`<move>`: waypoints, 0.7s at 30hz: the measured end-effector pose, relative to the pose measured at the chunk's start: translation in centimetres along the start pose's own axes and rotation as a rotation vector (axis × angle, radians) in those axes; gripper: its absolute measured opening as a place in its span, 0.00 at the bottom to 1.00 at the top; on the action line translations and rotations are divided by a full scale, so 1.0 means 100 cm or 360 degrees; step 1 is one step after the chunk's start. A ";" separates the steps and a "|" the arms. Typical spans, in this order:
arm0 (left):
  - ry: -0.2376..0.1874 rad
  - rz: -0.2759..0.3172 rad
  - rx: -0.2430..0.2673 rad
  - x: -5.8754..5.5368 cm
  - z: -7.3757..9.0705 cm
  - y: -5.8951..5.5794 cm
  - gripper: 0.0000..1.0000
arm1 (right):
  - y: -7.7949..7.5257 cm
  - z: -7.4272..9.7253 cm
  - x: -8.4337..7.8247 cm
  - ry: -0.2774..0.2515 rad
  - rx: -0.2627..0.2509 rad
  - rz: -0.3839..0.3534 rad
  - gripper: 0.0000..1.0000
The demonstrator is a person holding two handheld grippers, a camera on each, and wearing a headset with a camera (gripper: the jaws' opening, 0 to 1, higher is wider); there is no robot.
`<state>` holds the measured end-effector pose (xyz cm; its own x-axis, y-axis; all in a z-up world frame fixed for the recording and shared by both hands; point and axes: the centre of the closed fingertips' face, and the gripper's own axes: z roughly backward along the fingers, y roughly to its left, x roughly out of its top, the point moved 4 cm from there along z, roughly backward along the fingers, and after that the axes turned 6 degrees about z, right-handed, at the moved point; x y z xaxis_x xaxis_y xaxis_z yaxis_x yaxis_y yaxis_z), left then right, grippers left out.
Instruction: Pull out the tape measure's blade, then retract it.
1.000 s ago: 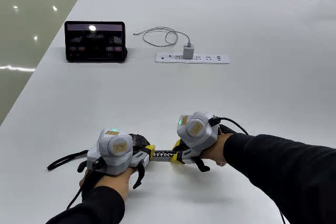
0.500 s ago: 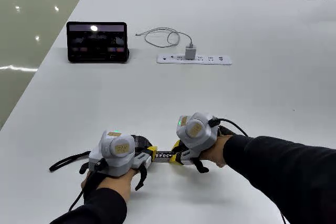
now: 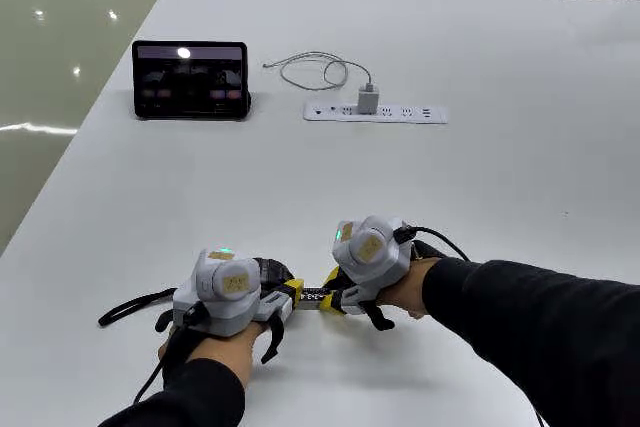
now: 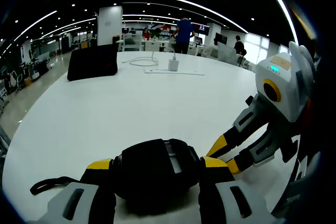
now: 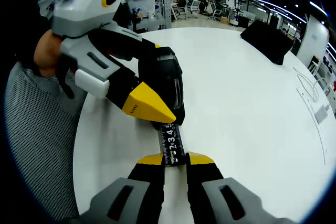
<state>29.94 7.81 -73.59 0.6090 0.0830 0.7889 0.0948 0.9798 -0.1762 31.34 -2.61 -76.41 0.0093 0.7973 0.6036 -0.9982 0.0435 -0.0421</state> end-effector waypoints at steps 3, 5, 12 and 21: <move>0.0006 0.0006 -0.0008 0.000 0.001 0.000 0.60 | 0.001 -0.001 0.002 -0.0004 0.0001 0.0005 0.11; 0.0012 0.0015 -0.0014 0.000 0.001 0.001 0.60 | 0.000 -0.002 0.003 -0.0013 0.0006 -0.0005 0.11; 0.0013 0.0022 -0.0014 0.001 0.001 0.001 0.60 | 0.001 -0.002 0.007 -0.0022 0.0009 0.0009 0.11; 0.0015 0.0023 -0.0023 0.001 0.000 0.001 0.59 | 0.001 -0.005 0.011 -0.0024 0.0004 0.0013 0.11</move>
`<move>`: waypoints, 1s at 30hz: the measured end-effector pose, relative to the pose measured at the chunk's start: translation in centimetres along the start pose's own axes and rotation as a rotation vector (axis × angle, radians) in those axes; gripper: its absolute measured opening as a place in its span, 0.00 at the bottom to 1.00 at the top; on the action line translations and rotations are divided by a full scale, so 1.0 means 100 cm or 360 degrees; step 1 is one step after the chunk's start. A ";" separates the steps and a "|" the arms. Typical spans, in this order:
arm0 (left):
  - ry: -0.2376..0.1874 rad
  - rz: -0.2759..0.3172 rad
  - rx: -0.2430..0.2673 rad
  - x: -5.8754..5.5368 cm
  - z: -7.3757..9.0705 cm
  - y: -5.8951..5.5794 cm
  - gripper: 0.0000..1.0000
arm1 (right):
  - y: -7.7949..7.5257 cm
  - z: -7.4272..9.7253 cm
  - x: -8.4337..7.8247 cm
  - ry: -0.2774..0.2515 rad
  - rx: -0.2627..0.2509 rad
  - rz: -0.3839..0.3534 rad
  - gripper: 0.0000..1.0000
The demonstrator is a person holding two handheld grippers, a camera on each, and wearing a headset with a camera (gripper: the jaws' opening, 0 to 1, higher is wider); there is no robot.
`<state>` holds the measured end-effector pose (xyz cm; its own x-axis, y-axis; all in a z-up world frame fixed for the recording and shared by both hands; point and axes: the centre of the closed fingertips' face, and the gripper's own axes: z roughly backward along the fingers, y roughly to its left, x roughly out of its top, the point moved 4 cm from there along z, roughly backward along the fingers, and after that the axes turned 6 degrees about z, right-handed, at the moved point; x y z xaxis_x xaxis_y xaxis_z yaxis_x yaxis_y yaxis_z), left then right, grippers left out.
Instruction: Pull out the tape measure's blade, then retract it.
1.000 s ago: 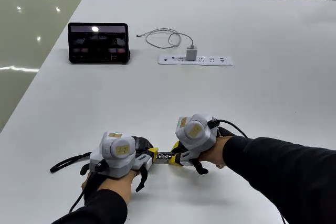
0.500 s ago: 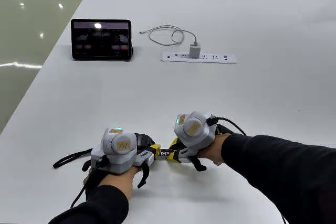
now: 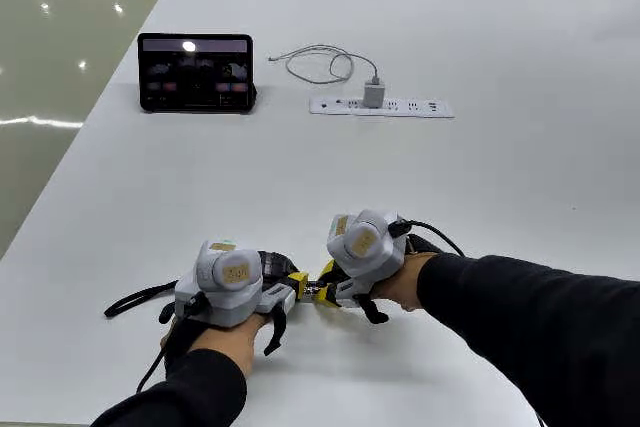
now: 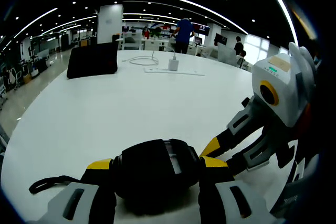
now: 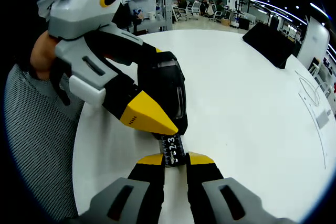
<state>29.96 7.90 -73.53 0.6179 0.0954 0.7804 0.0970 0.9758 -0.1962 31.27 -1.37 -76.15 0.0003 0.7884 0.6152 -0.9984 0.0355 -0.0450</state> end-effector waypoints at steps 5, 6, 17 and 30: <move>0.0001 0.0002 -0.0010 0.000 0.000 0.000 0.59 | 0.001 -0.003 0.003 -0.0015 0.0007 -0.0030 0.11; 0.0003 0.0002 -0.0013 0.000 0.001 0.000 0.59 | 0.001 -0.004 0.004 -0.0019 0.0009 -0.0030 0.11; 0.0006 0.0013 -0.0025 0.000 0.002 0.000 0.60 | 0.002 -0.012 0.011 -0.0044 0.0014 -0.0044 0.11; 0.0004 0.0008 -0.0036 0.000 0.002 0.001 0.59 | 0.004 -0.010 0.010 -0.0048 0.0026 0.0019 0.12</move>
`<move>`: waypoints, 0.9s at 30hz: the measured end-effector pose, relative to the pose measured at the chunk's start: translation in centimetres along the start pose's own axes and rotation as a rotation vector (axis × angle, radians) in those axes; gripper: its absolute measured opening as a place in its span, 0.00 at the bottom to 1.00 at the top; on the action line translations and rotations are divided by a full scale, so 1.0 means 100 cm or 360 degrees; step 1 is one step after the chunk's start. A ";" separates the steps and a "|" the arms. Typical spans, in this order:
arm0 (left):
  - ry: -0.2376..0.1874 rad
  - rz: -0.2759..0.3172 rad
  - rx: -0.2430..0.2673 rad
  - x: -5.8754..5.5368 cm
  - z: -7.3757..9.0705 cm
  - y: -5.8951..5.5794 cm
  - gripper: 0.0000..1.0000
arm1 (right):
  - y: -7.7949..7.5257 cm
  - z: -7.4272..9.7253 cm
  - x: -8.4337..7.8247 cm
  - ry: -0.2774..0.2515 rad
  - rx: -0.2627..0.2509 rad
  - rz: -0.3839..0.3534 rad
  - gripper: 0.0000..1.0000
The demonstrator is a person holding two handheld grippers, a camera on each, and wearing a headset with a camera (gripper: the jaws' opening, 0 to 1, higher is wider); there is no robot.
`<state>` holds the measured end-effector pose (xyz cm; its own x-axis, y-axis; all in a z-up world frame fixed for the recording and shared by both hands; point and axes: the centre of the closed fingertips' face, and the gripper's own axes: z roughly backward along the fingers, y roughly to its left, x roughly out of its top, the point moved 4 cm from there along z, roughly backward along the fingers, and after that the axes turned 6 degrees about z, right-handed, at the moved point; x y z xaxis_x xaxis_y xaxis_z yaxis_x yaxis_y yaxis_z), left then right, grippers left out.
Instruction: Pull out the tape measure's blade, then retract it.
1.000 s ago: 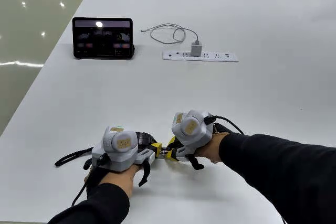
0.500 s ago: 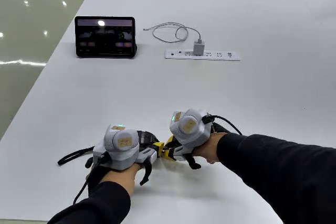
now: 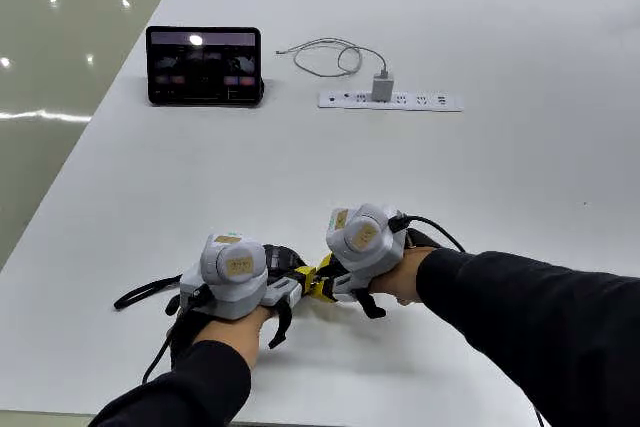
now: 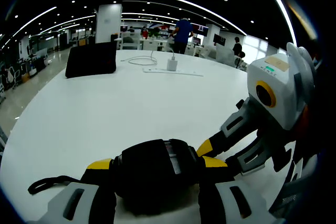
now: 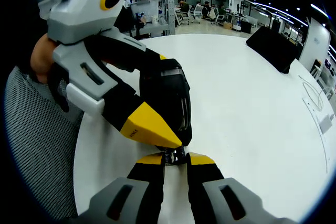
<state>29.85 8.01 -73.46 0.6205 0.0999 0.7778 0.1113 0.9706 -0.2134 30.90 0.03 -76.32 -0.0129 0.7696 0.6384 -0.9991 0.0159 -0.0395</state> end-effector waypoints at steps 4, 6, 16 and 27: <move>0.0000 0.0000 -0.0003 0.000 0.000 0.000 0.59 | 0.000 0.002 -0.002 0.0001 0.0007 0.0016 0.12; 0.0000 0.0002 -0.0006 0.000 -0.001 0.000 0.59 | 0.000 0.003 -0.003 0.0001 0.0009 0.0012 0.12; 0.0003 0.0006 -0.0016 -0.001 -0.001 0.000 0.60 | -0.001 -0.001 0.004 0.0018 0.0034 0.0053 0.10; 0.0001 0.0002 -0.0013 -0.001 0.000 0.000 0.60 | -0.001 -0.001 0.004 0.0036 0.0028 0.0022 0.11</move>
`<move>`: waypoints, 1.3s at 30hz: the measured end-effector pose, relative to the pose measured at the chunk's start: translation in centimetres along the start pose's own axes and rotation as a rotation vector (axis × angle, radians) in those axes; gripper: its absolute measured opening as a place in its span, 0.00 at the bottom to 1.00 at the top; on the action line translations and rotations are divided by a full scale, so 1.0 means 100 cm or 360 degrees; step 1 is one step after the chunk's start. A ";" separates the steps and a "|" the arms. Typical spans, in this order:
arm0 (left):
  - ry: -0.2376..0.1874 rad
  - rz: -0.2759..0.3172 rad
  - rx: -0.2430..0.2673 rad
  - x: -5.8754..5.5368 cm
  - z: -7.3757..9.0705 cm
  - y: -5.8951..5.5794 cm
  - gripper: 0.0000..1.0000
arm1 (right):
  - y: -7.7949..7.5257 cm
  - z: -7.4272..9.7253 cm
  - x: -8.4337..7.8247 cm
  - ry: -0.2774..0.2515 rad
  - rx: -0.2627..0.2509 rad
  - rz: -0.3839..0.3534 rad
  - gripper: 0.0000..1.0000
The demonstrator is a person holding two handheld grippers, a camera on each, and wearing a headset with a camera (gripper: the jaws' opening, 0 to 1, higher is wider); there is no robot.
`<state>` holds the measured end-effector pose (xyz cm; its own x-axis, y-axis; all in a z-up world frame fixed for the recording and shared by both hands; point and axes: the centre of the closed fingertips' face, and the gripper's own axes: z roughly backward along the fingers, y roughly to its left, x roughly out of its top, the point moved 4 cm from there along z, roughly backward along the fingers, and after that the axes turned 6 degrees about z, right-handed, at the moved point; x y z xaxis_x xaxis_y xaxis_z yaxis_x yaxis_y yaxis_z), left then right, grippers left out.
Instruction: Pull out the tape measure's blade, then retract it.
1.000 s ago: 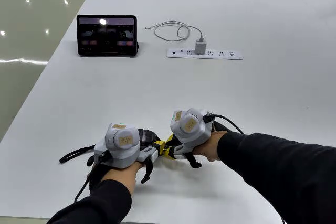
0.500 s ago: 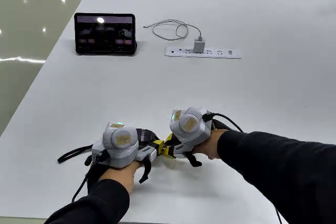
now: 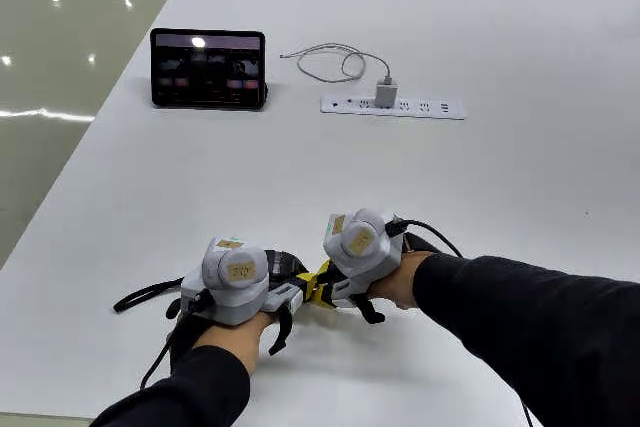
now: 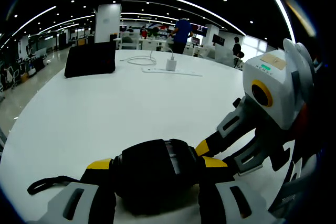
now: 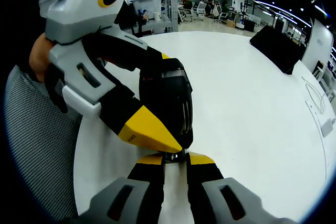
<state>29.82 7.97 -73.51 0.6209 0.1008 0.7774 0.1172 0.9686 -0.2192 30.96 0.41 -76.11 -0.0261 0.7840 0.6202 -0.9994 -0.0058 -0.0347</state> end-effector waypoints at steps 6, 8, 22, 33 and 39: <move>-0.0001 -0.0001 0.0002 0.000 0.000 0.000 0.60 | 0.000 -0.001 0.000 0.0021 -0.0009 -0.0027 0.12; -0.0002 -0.0003 0.0001 0.000 0.000 0.000 0.60 | 0.001 -0.001 0.000 0.0023 -0.0019 -0.0032 0.12; -0.0015 0.0004 -0.0024 0.001 0.001 -0.001 0.62 | 0.003 0.022 -0.008 -0.0143 -0.0238 -0.0249 0.30; 0.0265 0.0011 -0.0331 -0.001 0.016 0.008 0.77 | 0.001 0.086 -0.027 -0.0289 -0.0442 -0.0346 0.45; 0.0263 -0.0191 -0.0287 0.007 0.028 0.032 1.00 | 0.010 0.113 -0.054 -0.0302 -0.0530 -0.0438 0.48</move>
<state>28.48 11.78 -72.02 0.7105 -0.0653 0.7006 0.3247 0.9138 -0.2442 29.87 -10.83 -70.66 0.2037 0.6008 0.7730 -0.9086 0.4102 -0.0793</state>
